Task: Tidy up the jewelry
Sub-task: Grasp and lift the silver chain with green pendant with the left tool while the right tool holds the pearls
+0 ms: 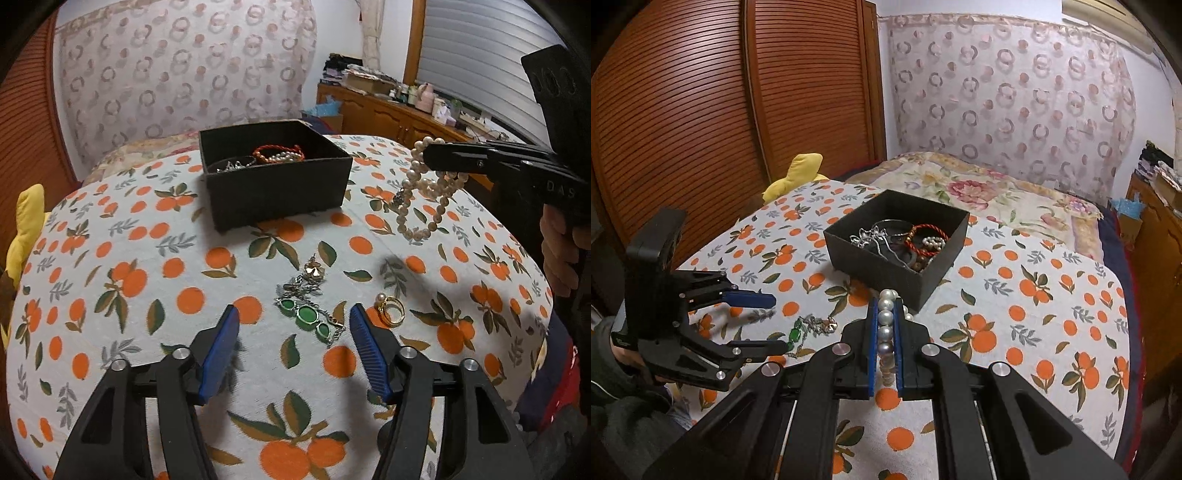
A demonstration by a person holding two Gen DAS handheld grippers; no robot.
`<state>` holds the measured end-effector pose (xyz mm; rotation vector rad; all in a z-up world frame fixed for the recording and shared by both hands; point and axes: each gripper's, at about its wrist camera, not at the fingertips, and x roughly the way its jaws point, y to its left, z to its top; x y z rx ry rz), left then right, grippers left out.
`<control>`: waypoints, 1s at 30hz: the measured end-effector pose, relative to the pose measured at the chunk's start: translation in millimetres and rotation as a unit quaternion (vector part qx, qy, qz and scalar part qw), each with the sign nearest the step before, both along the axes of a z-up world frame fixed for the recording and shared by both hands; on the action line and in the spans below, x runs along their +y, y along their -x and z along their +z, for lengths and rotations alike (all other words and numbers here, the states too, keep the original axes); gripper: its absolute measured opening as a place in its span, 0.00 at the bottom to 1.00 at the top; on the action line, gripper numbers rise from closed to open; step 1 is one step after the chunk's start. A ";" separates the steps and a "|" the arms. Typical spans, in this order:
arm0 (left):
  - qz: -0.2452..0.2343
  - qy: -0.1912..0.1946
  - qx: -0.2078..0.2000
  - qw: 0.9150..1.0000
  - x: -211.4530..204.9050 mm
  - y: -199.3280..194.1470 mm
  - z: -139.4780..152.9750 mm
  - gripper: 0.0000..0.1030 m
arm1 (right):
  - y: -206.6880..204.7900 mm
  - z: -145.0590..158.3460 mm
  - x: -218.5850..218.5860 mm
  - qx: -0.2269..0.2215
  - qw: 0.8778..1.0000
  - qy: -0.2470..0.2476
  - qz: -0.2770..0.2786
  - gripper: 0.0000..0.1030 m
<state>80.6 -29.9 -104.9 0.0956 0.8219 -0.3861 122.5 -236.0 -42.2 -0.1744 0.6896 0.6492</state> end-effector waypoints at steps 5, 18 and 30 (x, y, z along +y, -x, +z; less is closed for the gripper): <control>0.001 0.001 0.016 1.000 -3.9 -11.9 -4.1 0.38 | -1.7 -3.3 -1.8 0.004 1.000 -0.005 -0.004 0.08; 0.024 -0.018 0.015 0.999 13.5 -13.6 -6.9 0.11 | -0.8 -10.9 4.1 0.009 1.000 0.001 0.002 0.08; 0.034 0.000 -0.036 0.999 24.7 -8.2 30.5 0.11 | 0.8 -2.1 9.8 -0.001 1.000 -0.005 0.007 0.08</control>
